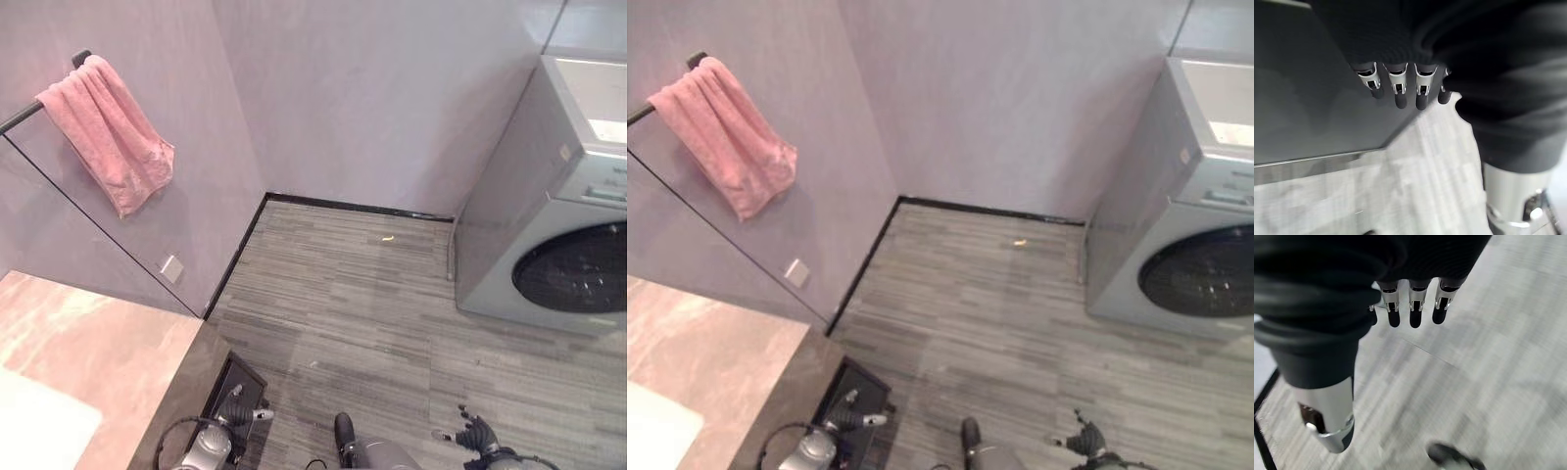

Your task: Put brush and paste in cup on sink, flatten towel.

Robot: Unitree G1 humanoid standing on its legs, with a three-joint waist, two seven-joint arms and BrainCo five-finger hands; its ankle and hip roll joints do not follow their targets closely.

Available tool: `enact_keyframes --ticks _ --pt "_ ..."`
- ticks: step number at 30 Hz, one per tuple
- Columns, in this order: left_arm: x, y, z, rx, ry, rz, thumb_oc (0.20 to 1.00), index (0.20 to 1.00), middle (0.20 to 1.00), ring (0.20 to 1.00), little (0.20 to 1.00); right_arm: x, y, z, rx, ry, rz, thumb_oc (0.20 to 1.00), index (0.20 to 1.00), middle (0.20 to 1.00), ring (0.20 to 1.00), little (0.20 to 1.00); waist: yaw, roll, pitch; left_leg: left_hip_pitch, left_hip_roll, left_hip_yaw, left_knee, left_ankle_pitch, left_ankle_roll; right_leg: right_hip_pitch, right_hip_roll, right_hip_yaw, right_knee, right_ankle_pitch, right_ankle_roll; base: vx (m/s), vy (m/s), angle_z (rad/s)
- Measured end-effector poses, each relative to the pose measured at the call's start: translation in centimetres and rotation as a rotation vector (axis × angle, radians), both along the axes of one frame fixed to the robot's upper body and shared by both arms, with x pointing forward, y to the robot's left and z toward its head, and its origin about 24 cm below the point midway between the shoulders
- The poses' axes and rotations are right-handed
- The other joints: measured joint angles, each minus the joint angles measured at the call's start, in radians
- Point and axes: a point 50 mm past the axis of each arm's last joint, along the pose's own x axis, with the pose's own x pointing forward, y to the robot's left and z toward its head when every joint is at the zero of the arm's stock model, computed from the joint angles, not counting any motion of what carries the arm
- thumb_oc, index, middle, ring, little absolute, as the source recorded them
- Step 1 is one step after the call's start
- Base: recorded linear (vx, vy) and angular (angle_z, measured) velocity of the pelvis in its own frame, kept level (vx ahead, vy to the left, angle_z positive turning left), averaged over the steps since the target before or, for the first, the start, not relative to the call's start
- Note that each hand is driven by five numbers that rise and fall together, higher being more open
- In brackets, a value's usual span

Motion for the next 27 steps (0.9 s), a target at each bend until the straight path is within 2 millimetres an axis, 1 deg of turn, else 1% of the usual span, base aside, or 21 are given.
enact_keyframes --ticks 2,3,5,7,8,10,12,13,14,15,16,17,18,19,21,22,23,24,25,26,27 --pt "0.6 0.5 0.4 0.042 -0.015 -0.033 1.0 1.0 1.0 1.0 1.0 0.7 0.0 0.1 -0.003 -0.013 -0.002 1.0 1.0 1.0 1.0 1.0 0.026 -0.035 0.015 -0.034 0.007 -0.005 -0.02 -0.004 0.002 0.029 0.002 0.022 -0.013 0.004 0.012 0.47 -0.091 -0.24" --pt "0.9 0.9 0.7 0.064 -0.023 -0.051 1.0 1.0 1.0 1.0 1.0 1.1 -0.1 0.3 -0.011 -0.028 -0.008 1.0 1.0 1.0 1.0 1.0 0.028 -0.056 0.028 -0.072 0.015 0.012 -0.11 -0.007 0.006 0.075 -0.002 0.037 -0.063 -0.008 0.026 0.65 0.027 -0.23" --pt "1.5 1.0 1.1 0.085 -0.043 -0.074 1.0 1.0 1.0 1.0 1.0 1.2 -0.5 0.4 -0.03 -0.028 -0.025 1.0 1.0 1.0 1.0 1.0 0.041 -0.061 0.038 -0.098 0.023 0.082 -0.432 -0.01 0.016 0.136 -0.002 0.06 -0.133 -0.01 0.051 0.49 0.076 -0.06" --pt "1.4 0.9 1.1 0.086 -0.046 -0.083 1.0 1.0 1.0 1.0 1.0 1.3 -0.8 0.4 -0.044 -0.021 -0.027 1.0 1.0 1.0 1.0 1.0 0.049 -0.041 0.05 -0.12 -0.004 0.104 -0.647 0.006 0.027 0.18 0.007 0.079 -0.168 0.003 0.045 0.43 0.069 -0.41" --pt "0.8 0.9 0.7 0.091 -0.028 -0.091 1.0 1.0 1.0 1.0 1.0 1.4 -0.9 0.5 -0.052 -0.019 -0.02 1.0 1.0 1.0 1.0 1.0 0.069 -0.02 0.048 -0.124 -0.031 0.097 -0.818 0.052 0.049 0.215 0.02 0.107 -0.201 -0.012 0.079 0.44 0.035 -0.78" --pt "0.0 1.1 0.4 0.095 -0.009 -0.091 1.0 1.0 1.0 1.0 1.0 1.8 -0.8 0.5 -0.054 -0.023 -0.007 1.0 1.0 1.0 1.0 1.0 0.091 0.013 0.051 -0.149 -0.052 0.098 -0.873 0.111 0.071 0.261 0.042 0.136 -0.208 -0.017 0.078 0.47 0.083 -0.62" --pt "-0.5 1.1 0.2 0.102 0.007 -0.101 1.0 1.0 1.0 1.0 1.0 0.5 -0.5 0.0 -0.049 0.016 0.019 1.0 1.0 1.0 1.0 1.0 0.087 0.006 0.05 -0.147 -0.092 0.226 -0.843 0.16 0.162 0.331 0.045 0.145 -0.214 -0.065 0.09 0.42 0.142 -0.23" --pt "-0.6 1.1 0.2 0.099 0.002 -0.1 1.0 1.0 1.0 1.0 1.0 0.3 -0.4 -0.1 -0.044 0.023 0.019 1.0 1.0 1.0 1.0 1.0 0.087 0.005 0.05 -0.134 -0.107 0.215 -0.837 0.17 0.184 0.342 0.05 0.16 -0.197 -0.07 0.097 0.33 0.107 -0.23" --pt "-0.9 1.2 0.2 0.093 -0.001 -0.091 1.0 1.0 1.0 1.0 1.0 0.4 -0.2 -0.2 -0.039 0.027 0.025 1.0 1.0 1.0 1.0 1.0 0.089 0.006 0.05 -0.117 -0.112 0.215 -0.831 0.165 0.21 0.335 0.062 0.177 -0.155 -0.079 0.11 0.42 0.135 -0.62" --pt "-1.8 1.3 -0.3 0.093 0.029 -0.088 1.0 1.0 1.0 1.0 1.0 0.0 0.3 -0.4 -0.025 0.048 0.065 1.0 1.0 1.0 1.0 1.0 0.091 0.034 0.045 -0.039 -0.095 0.225 -0.853 0.142 0.284 0.284 0.133 0.176 0.035 -0.104 0.156 0.26 0.081 -0.81" --pt "-2.5 1.6 -0.5 0.099 0.048 -0.083 1.0 1.0 1.0 1.0 1.0 -0.1 0.8 -0.5 -0.016 0.051 0.099 1.0 1.0 1.0 1.0 1.0 0.095 0.062 0.032 0.033 -0.068 0.212 -0.909 0.156 0.314 0.232 0.183 0.136 0.197 -0.118 0.204 0.29 0.139 -0.81" --pt "-2.8 2.7 -0.5 0.129 0.064 -0.08 1.0 1.0 1.0 1.0 1.0 0.0 2.3 -0.8 0.019 0.052 0.127 1.0 1.0 1.0 1.0 1.0 0.096 0.007 0.041 0.08 -0.081 0.202 -0.933 0.172 0.298 0.148 0.16 0.091 0.42 -0.134 0.269 0.23 0.132 -0.47" --pt "-2.9 2.9 -0.5 0.136 0.069 -0.081 1.0 1.0 1.0 1.0 1.0 0.2 2.8 -0.7 0.031 0.037 0.152 1.0 1.0 1.0 1.0 1.0 0.095 -0.01 0.035 0.093 -0.086 0.184 -0.945 0.171 0.299 0.07 0.131 0.06 0.568 -0.14 0.283 0.42 0.221 -0.11" --pt "-2.3 1.9 -0.4 0.12 0.056 -0.11 1.0 1.0 1.0 1.0 1.0 -0.1 2.5 -0.5 0.033 0.026 0.151 1.0 1.0 1.0 1.0 1.0 0.068 -0.018 0.036 0.127 -0.102 0.148 -0.932 0.123 0.292 -0.045 0.065 0.056 0.727 -0.157 0.274 0.32 0.148 0.32" --pt "-1.1 0.6 -0.2 0.094 0.033 -0.14 1.0 1.0 1.0 1.0 1.0 -0.5 1.8 -0.6 0.026 0.05 0.116 1.0 1.0 1.0 1.0 1.0 0.05 0.001 0.048 0.156 -0.102 0.098 -0.924 0.102 0.293 -0.125 0.018 0.077 0.78 -0.163 0.266 0.3 0.074 0.83" --pt "0.2 -0.1 0.1 0.085 0.008 -0.149 1.0 1.0 1.0 1.0 1.0 -1.1 1.7 -0.9 0.029 0.078 0.114 1.0 1.0 1.0 1.0 1.0 0.03 0.03 0.066 0.199 -0.095 0.022 -0.924 0.094 0.271 -0.178 0.006 0.116 0.724 -0.178 0.262 0.39 0.032 1.17" --pt "0.7 -0.3 0.2 0.081 0.003 -0.143 1.0 1.0 1.0 1.0 1.0 -1.3 2.0 -1.1 0.036 0.087 0.114 1.0 1.0 1.0 1.0 1.0 0.016 0.046 0.077 0.219 -0.086 -0.011 -0.924 0.093 0.265 -0.179 0.022 0.157 0.628 -0.183 0.255 0.52 -0.021 1.68" --pt "0.9 0.1 0.2 0.087 0.005 -0.12 1.0 1.0 1.0 1.0 1.0 -1.7 2.3 -1.4 0.056 0.107 0.125 1.0 1.0 1.0 1.0 1.0 0.011 0.051 0.079 0.254 -0.085 -0.054 -0.927 0.07 0.255 -0.191 0.027 0.217 0.453 -0.162 0.272 0.38 -0.029 1.2" --pt "0.8 0.4 0.2 0.083 0.007 -0.098 1.0 1.0 1.0 1.0 1.0 -2.0 2.4 -1.6 0.059 0.119 0.126 1.0 1.0 1.0 1.0 1.0 0.01 0.042 0.08 0.264 -0.091 -0.066 -0.921 0.059 0.243 -0.193 0.023 0.229 0.386 -0.14 0.274 0.34 -0.044 1.09" --pt "0.6 0.7 0.1 0.085 0.016 -0.082 1.0 1.0 1.0 1.0 1.0 -2.3 2.5 -1.7 0.063 0.126 0.127 1.0 1.0 1.0 1.0 1.0 0.007 0.044 0.073 0.264 -0.093 -0.127 -0.9 0.023 0.248 -0.194 0.039 0.283 0.293 -0.137 0.277 0.16 -0.068 1.5" --pt "-0.1 0.4 -0.6 0.081 0.066 -0.073 1.0 1.0 1.0 1.0 1.0 -3.5 2.6 -2.1 0.067 0.16 0.127 1.0 1.0 1.0 1.0 1.0 -0.015 0.043 0.053 0.249 -0.104 -0.211 -0.84 -0.019 0.237 -0.132 0.035 0.388 0.083 -0.101 0.315 0.16 -0.068 1.76"
